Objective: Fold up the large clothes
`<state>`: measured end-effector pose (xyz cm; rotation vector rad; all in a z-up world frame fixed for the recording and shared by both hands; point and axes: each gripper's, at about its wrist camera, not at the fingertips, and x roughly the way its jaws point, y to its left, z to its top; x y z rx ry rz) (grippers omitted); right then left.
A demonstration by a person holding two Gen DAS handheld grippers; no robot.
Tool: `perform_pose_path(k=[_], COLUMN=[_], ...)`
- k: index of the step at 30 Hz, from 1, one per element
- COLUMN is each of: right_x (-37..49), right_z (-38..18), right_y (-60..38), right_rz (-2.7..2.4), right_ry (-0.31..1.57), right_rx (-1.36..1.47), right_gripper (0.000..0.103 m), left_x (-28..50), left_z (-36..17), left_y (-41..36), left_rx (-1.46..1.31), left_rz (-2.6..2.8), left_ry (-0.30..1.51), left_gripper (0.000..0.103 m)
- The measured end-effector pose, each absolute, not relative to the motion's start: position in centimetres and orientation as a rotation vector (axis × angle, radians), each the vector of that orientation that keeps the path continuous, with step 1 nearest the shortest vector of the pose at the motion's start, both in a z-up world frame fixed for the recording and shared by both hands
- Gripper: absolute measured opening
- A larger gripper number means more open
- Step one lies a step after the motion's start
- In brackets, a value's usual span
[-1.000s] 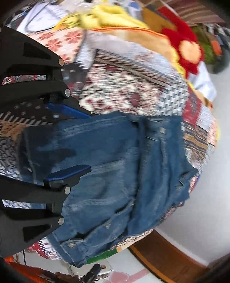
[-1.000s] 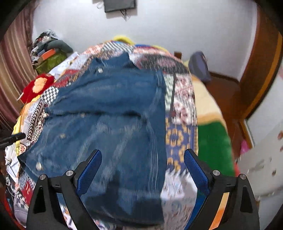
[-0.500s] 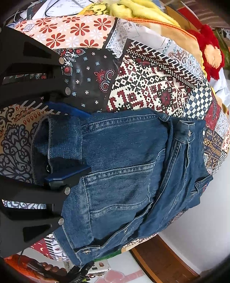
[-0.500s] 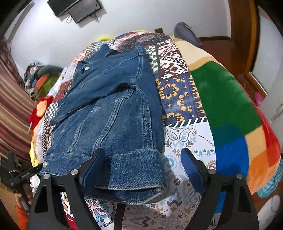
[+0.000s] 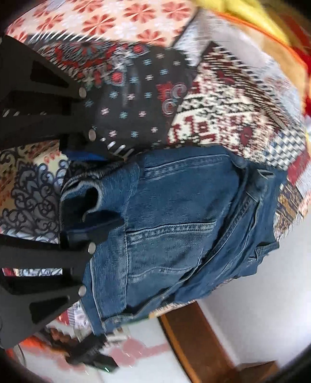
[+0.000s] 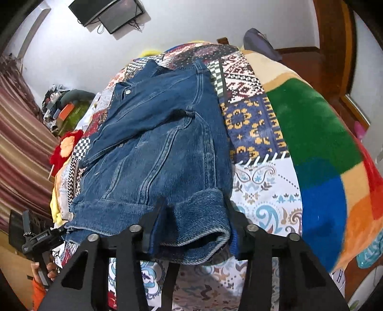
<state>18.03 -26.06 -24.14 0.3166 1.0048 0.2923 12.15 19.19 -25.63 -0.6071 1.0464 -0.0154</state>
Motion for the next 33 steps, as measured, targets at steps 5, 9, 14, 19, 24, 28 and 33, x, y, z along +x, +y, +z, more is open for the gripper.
perform_pose_path(k=[5, 9, 14, 19, 24, 28, 33], right_x=[18.2, 19.0, 20.7, 24.1, 28.5, 32.9, 39.4], right_z=[-23.4, -22.3, -19.2, -15.5, -11.6, -9.5, -8.9], right_y=[-26.7, -27.1, -25.6, -22.9, -20.9, -19.6, -17.5], right_rz=[0.296, 0.341, 0.387, 0.428, 0.442, 0.431, 0.396], right_ry=[0.97, 0.925, 0.848, 0.776, 0.676, 0.631, 0.615], right_rx=[0.348, 0.382, 0.305, 0.193, 0.118, 0.085, 0.035], right_gripper=[0.02, 0.017, 0.016, 0.015, 0.015, 0.014, 0.014], left_x=[13.0, 14.2, 16.4, 20.0, 24.0, 27.6, 33.0], left_z=[-24.1, -21.2, -16.8, -13.3, -10.9, -9.9, -11.1], left_y=[18.3, 17.3, 17.0, 17.8, 19.2, 21.3, 24.7], left_rx=[-0.511, -0.384, -0.34, -0.31, -0.305, -0.332, -0.467], left_rz=[0.013, 0.034, 0.011, 0.001, 0.009, 0.024, 0.029], left_ry=[1.044, 0.986, 0.866, 0.766, 0.696, 0.676, 0.688], left_gripper=[0.021, 0.015, 0.014, 0.013, 0.013, 0.013, 0.013])
